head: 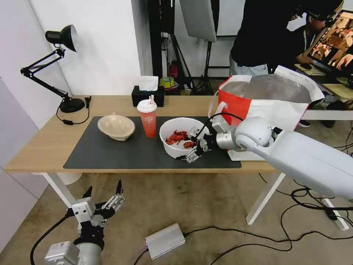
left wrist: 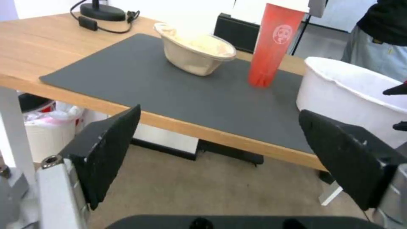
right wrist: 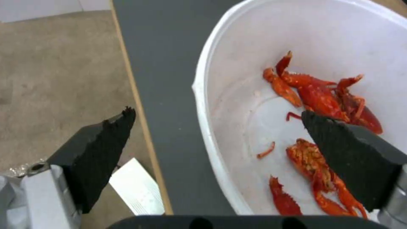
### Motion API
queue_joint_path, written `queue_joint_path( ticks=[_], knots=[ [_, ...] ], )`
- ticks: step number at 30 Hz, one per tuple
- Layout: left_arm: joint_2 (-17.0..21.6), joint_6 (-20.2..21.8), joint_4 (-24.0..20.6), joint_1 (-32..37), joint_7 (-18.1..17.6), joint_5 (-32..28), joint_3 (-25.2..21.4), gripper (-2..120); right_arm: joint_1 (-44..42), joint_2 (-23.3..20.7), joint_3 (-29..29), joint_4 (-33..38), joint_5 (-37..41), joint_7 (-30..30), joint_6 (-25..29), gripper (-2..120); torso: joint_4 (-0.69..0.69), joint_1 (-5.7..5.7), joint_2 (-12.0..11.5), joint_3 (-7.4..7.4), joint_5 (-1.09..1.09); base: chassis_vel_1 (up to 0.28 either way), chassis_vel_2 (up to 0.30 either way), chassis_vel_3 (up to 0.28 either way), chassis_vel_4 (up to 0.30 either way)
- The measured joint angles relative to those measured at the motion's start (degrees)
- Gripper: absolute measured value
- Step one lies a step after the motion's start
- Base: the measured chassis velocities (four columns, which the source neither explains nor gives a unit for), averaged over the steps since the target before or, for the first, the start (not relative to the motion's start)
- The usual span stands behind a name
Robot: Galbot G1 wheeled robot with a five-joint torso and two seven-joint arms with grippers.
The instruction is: Pick up the trash from the table and place it into the takeout bag.
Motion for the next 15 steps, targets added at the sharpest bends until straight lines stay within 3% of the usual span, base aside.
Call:
queue_joint_path(
  ticks=[15],
  knots=[
    [0.0, 0.0, 0.4, -0.3, 0.0, -0.2, -0.1, 100, -0.6, 1.1, -0.3, -2.0, -1.0, -0.3, 0.1, 100, 0.0, 0.0, 0.0, 0.0, 0.0, 0.0, 0.0, 0.0, 0.0]
  ],
)
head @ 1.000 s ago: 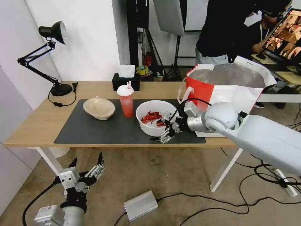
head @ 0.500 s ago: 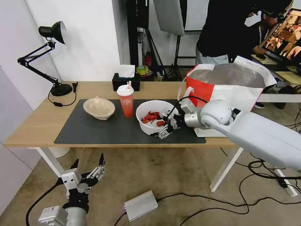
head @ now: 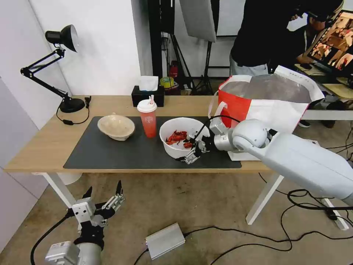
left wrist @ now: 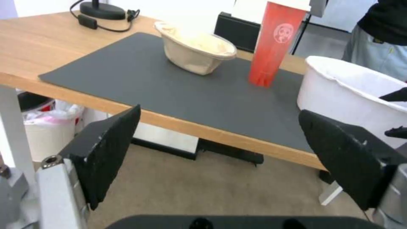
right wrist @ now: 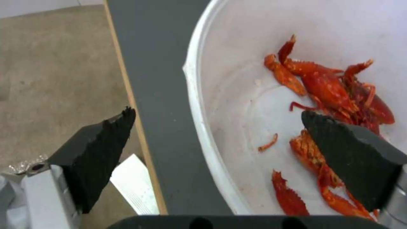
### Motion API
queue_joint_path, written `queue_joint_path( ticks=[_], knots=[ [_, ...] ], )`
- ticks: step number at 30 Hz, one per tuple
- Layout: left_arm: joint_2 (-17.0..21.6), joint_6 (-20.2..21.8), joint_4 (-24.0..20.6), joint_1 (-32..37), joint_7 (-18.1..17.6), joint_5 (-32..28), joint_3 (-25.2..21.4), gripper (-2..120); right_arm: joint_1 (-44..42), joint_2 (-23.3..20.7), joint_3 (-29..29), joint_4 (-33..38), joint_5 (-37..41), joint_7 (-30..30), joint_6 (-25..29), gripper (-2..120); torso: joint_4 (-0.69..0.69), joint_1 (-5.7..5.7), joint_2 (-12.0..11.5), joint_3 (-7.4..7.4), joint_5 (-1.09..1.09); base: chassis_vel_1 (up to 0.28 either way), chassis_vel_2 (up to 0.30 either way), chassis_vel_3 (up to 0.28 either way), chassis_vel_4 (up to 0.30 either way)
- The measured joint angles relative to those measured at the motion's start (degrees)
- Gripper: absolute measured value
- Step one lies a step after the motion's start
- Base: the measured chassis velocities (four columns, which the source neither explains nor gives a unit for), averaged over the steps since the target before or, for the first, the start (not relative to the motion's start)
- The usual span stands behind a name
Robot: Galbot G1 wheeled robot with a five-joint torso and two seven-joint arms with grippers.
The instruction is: Pick up the trash from the table and place it into the takeout bag.
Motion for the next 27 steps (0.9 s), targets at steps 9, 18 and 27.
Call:
queue_joint_path(
  ticks=[9, 18, 27],
  knots=[
    [0.0, 0.0, 0.1, 0.0, 0.0, -0.1, 0.1, 100, -0.6, 0.3, -0.1, -1.1, -0.5, -0.6, 0.1, 77, 0.0, 0.0, 0.0, 0.0, 0.0, 0.0, 0.0, 0.0, 0.0],
    [0.0, 0.0, 0.2, -0.1, -0.1, -0.1, 0.1, 100, -0.7, 0.6, -0.3, -1.3, -0.5, -0.6, 0.1, 43, 0.0, 0.0, 0.0, 0.0, 0.0, 0.0, 0.0, 0.0, 0.0],
    [0.0, 0.0, 0.6, -0.4, -1.3, -0.2, 0.3, 100, -0.8, 0.7, -0.5, -1.4, -0.5, -0.6, 0.1, 10, 0.0, 0.0, 0.0, 0.0, 0.0, 0.0, 0.0, 0.0, 0.0]
  ],
)
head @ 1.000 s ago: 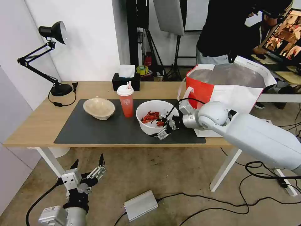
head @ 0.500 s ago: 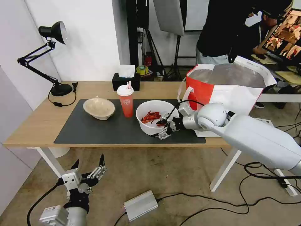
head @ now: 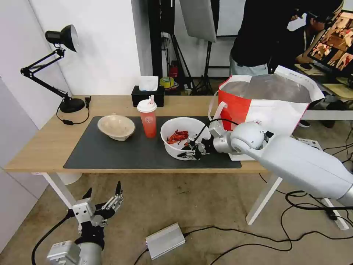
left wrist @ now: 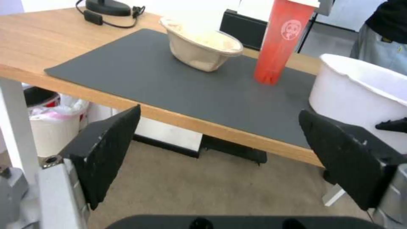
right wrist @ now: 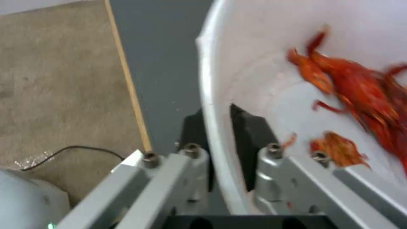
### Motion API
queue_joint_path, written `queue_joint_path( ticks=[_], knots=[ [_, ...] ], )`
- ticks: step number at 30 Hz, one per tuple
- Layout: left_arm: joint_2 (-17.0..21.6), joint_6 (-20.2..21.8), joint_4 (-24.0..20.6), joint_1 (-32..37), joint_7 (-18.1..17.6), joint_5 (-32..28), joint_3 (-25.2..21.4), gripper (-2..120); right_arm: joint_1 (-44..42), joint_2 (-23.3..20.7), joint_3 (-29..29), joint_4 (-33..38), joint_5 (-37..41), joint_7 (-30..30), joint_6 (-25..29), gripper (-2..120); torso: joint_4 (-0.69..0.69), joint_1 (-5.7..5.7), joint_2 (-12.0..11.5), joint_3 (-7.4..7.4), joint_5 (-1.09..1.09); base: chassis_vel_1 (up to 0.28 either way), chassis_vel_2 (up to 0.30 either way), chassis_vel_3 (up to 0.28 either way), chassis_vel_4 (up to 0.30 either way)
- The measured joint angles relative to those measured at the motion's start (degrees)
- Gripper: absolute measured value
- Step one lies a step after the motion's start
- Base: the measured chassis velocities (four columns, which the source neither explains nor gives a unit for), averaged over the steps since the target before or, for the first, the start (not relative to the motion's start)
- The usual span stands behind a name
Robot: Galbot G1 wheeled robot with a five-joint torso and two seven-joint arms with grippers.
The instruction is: Pick up the trash from the table and place it into the takeout bag.
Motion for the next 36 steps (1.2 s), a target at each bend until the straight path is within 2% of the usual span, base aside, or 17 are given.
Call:
queue_joint_path(
  ticks=[2, 4, 21, 36],
  knots=[
    [0.0, 0.0, 0.0, -0.1, 0.0, 0.0, 0.0, 100, 0.0, 0.0, 0.0, 0.0, -0.1, 0.0, 0.0, 1, -0.01, 0.0, 0.0, 0.0, 0.0, 0.0, 0.0, 0.0, 0.0],
    [0.0, 0.0, 0.1, -0.1, 0.0, 0.0, 0.1, 100, 0.0, 0.1, 0.0, 0.0, -0.1, 0.0, 0.0, 0, -0.01, 0.0, 0.0, 0.0, 0.0, 0.0, 0.0, 0.0, 0.0],
    [0.0, -0.3, 0.6, -0.4, 0.0, 0.0, 0.1, 100, 0.6, -0.2, -0.1, 0.4, 0.0, -0.1, 0.2, 0, 0.0, 0.0, 0.0, 0.0, 0.01, 0.0, 0.0, 0.0, 0.0],
    [0.3, -0.6, 1.1, -0.9, 0.2, 0.5, 0.4, 100, 3.5, -3.3, 0.7, 6.6, 2.5, -0.6, 1.3, 0, 0.0, 0.0, 0.0, 0.0, 0.0, 0.0, 0.0, 0.0, 0.0]
  ],
)
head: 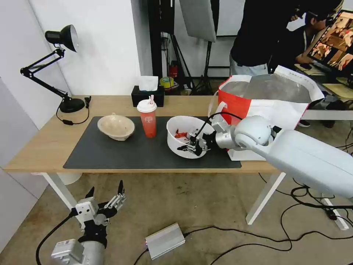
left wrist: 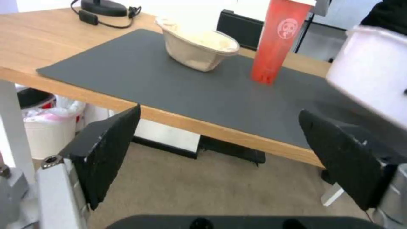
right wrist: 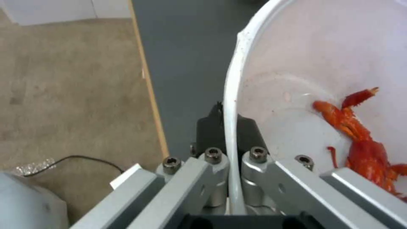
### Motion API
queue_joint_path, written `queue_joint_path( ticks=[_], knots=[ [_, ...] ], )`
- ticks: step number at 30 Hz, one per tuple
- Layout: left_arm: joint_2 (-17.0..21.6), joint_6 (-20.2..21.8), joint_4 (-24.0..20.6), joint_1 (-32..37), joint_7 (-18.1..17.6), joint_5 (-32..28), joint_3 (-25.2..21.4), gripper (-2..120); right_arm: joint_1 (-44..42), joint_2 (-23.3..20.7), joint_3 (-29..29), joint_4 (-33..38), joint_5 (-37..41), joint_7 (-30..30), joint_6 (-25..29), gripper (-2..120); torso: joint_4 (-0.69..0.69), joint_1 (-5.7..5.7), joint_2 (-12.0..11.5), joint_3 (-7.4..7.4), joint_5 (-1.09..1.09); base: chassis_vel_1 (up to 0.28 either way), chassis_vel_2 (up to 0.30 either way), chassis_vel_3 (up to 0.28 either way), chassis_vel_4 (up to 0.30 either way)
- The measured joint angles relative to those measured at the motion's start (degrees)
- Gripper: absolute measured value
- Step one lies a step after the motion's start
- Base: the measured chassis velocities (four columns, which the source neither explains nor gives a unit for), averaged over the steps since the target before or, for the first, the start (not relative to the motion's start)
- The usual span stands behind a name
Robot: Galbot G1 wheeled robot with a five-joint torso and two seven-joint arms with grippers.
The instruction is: Pick up the trash from the table and place it into the takeout bag.
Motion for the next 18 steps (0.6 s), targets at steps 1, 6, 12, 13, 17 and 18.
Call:
queue_joint_path(
  ticks=[1, 6, 12, 13, 17, 18],
  knots=[
    [0.2, 0.0, 0.0, 0.0, 0.0, 0.0, -0.1, 100, 0.2, -0.3, 0.0, 0.7, 0.2, 0.1, 0.1, 0, 0.0, 0.0, 0.0, 0.0, 0.0, 0.0, 0.0, 0.0, 0.0],
    [0.3, 0.0, 0.0, 0.3, -0.1, 0.0, -0.1, 100, 0.6, -1.0, -0.2, 2.9, 0.6, 0.2, 0.1, 0, 0.0, 0.0, 0.0, 0.0, 0.0, 0.0, 0.0, 0.0, 0.0],
    [-0.2, -0.1, 0.0, 0.2, -0.1, 0.4, 0.5, 100, 1.8, -1.0, -0.5, 4.7, 0.9, 0.2, 0.1, 0, 0.0, 0.0, 0.0, 0.0, 0.0, 0.0, 0.0, 0.0, 0.0],
    [-0.2, -0.1, 0.0, 0.2, -0.1, 0.5, 0.6, 100, 2.2, -1.0, -0.6, 4.9, 1.0, 0.2, 0.1, 0, 0.0, 0.0, 0.0, 0.0, 0.0, 0.0, 0.0, 0.0, 0.0],
    [-0.2, -0.2, 0.2, 0.0, -0.1, 0.6, 0.5, 100, 3.9, -1.0, -1.1, 5.5, 1.5, 0.1, 0.1, 0, 0.0, 0.0, 0.0, 0.0, 0.0, 0.0, 0.0, 0.0, 0.0],
    [-0.2, -0.2, 0.2, 0.0, -0.1, 0.6, 0.5, 100, 4.3, -1.0, -1.1, 5.6, 1.7, 0.1, 0.1, 0, 0.0, 0.0, 0.0, 0.0, 0.0, 0.0, 0.0, 0.0, 0.0]
  ],
)
